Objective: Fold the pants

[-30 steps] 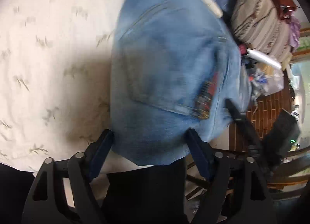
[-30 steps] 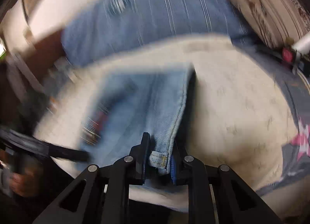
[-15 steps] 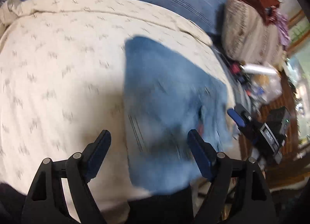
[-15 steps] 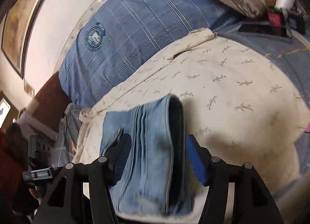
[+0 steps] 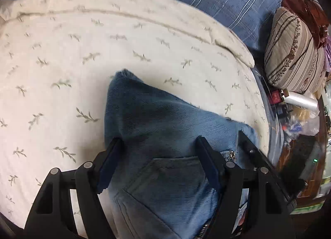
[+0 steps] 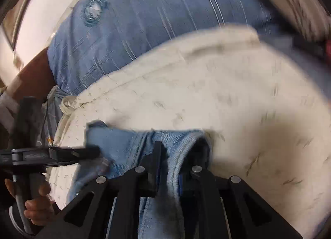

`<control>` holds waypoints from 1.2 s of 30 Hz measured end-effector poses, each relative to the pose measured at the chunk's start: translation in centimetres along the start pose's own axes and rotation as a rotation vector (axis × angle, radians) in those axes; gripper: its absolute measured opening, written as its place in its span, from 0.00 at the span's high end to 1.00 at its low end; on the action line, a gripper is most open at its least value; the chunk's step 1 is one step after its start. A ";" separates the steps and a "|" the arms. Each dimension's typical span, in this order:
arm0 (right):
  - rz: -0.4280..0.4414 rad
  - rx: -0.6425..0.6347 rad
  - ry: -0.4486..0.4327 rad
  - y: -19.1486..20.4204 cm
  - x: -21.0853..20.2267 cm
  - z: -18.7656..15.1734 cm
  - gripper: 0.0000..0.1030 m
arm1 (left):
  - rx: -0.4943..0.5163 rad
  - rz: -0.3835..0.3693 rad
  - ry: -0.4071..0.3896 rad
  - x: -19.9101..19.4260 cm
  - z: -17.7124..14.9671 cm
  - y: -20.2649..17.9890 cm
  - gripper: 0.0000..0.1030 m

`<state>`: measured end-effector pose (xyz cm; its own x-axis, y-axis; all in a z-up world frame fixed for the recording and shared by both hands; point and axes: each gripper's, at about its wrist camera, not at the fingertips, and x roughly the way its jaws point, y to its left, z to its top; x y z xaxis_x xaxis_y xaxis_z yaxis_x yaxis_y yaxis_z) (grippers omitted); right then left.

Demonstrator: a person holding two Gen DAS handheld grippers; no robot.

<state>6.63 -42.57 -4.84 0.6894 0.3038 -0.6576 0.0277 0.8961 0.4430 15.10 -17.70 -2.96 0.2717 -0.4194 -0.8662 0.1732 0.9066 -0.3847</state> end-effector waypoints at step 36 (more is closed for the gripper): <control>-0.066 -0.044 0.049 1.8 -5.9 -9.8 0.76 | -0.029 -0.157 0.188 -2.5 -10.8 4.1 0.23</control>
<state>-4.50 -39.62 -6.14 0.6506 0.2584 -0.7141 0.0391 0.9277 0.3713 4.91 -12.42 -5.81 0.0625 -0.5417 -0.8383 0.1717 0.8332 -0.5256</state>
